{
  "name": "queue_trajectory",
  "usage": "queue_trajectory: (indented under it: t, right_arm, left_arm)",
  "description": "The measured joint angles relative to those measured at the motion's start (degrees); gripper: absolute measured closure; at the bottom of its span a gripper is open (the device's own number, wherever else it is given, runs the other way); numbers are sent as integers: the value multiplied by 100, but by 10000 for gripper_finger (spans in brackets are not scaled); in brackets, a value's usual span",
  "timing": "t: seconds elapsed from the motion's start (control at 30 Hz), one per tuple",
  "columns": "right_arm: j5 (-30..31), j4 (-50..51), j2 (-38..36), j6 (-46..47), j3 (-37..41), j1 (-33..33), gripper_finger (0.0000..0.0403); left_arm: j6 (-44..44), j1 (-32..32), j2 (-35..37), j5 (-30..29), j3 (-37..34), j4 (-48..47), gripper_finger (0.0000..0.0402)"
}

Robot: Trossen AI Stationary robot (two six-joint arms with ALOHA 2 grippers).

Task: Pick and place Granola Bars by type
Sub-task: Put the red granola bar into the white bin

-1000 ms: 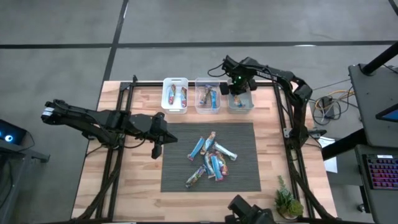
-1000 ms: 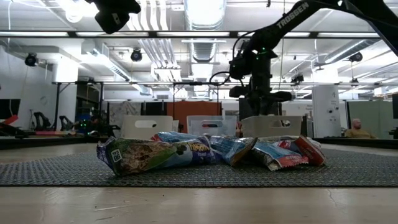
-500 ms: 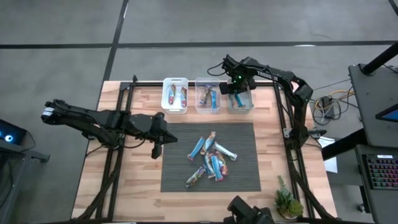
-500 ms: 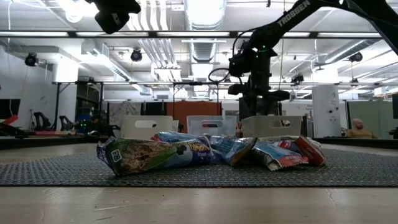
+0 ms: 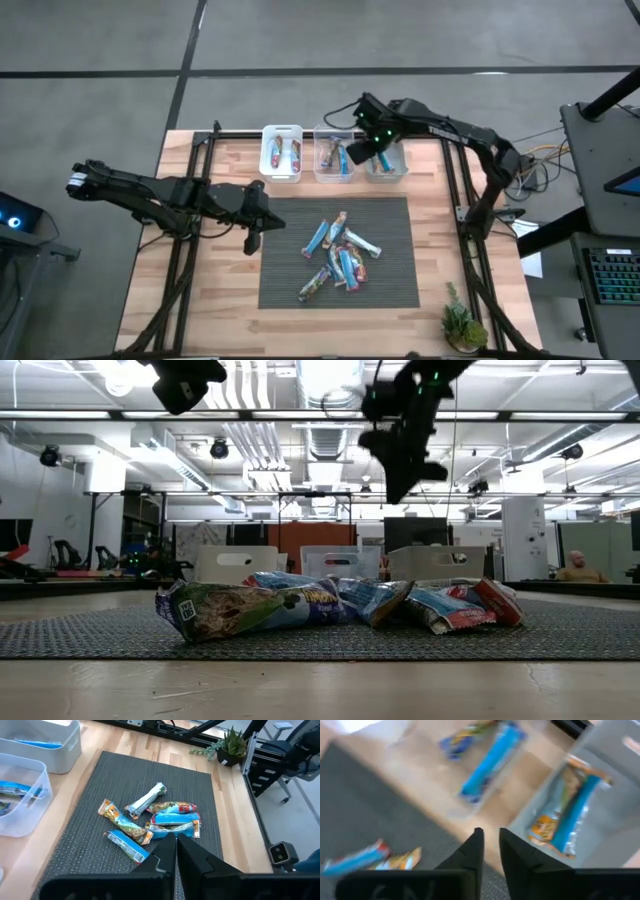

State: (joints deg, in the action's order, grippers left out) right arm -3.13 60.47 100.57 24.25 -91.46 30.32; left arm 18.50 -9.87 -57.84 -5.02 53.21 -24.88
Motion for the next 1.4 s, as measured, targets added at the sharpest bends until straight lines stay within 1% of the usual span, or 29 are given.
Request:
queue_trajectory:
  t: [0.13,0.27,0.4,0.53,0.6,0.67,0.77,0.87,0.97,1.13,1.27,1.4]
  right_arm:
    - [-42,-5,-400,-373,0,-605,389]
    - [-275,-313,-815,-498,6,-1339,394]
    - [-466,-1305,-1214,-540,164,-2259,394]
    - [-470,-2446,-1506,-824,544,-3137,394]
    - [-458,-2803,-1586,-811,765,-3493,394]
    - [-320,-2960,-1622,-491,956,-3792,394]
    - [236,-2985,-1629,103,1182,-4179,394]
    - [698,-3012,-1688,489,1403,-4487,394]
    - [970,-3177,-1854,721,1698,-4739,394]
    - [1565,-3449,-2521,876,2198,-4996,394]
    - [1807,-3532,-3148,846,2772,-5022,394]
    - [1868,-3648,-3749,678,3278,-4975,394]
  left_arm:
    - [-32,0,0,-206,0,4,402]
    - [-63,0,0,-286,-2,112,402]
    - [-67,0,2,-284,0,136,402]
    - [-70,0,2,-284,-2,137,402]
    - [-70,0,2,-284,-2,137,402]
    - [-74,0,2,-284,-2,135,402]
    - [-72,0,2,-284,-1,136,402]
    - [-73,0,2,-283,-1,135,402]
    - [-74,0,2,-282,-1,136,402]
    - [-74,0,2,-280,-2,131,402]
    - [-103,0,2,-282,-2,133,402]
    - [-138,0,2,-282,-2,143,402]
